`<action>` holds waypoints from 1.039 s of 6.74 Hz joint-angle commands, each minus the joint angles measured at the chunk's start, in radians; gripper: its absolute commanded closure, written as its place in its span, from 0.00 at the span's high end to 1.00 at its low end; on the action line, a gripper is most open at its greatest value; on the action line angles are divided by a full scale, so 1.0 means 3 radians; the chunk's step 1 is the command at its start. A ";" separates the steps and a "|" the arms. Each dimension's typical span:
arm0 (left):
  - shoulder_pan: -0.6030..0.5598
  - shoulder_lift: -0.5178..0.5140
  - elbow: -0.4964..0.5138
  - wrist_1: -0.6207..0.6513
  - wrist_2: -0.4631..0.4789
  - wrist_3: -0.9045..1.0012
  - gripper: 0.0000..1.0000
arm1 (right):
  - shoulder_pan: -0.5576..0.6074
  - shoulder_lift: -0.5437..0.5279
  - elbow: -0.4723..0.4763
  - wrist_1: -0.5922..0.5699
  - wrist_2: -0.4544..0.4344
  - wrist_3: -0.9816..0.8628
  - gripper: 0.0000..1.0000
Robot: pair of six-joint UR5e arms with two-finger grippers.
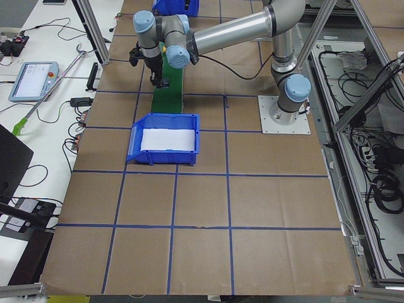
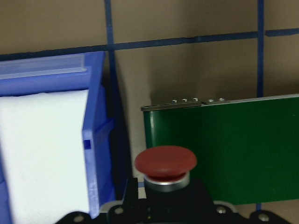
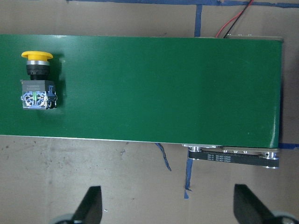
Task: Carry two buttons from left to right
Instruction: 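Place the red button on the conveyor while the right gripper descends to the yellow button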
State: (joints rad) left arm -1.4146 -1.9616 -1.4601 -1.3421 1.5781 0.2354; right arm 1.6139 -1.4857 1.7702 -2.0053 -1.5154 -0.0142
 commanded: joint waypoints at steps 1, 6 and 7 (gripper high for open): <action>-0.0025 -0.0068 -0.0255 0.0300 -0.0009 -0.0033 0.03 | -0.0056 0.0110 -0.0056 -0.0009 0.0004 0.0001 1.00; -0.0019 -0.0145 -0.0620 0.0925 0.0001 -0.0033 0.73 | -0.0072 0.0340 -0.0133 -0.0290 0.0015 0.0007 1.00; -0.0019 -0.0134 -0.0594 0.0915 0.0006 -0.0043 0.99 | -0.0072 0.0345 -0.0133 -0.0290 0.0020 0.0012 1.00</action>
State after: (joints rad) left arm -1.4211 -2.0034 -1.6432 -1.0671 1.5792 0.2247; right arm 1.5923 -1.3844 1.7298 -2.0894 -1.5107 -0.0116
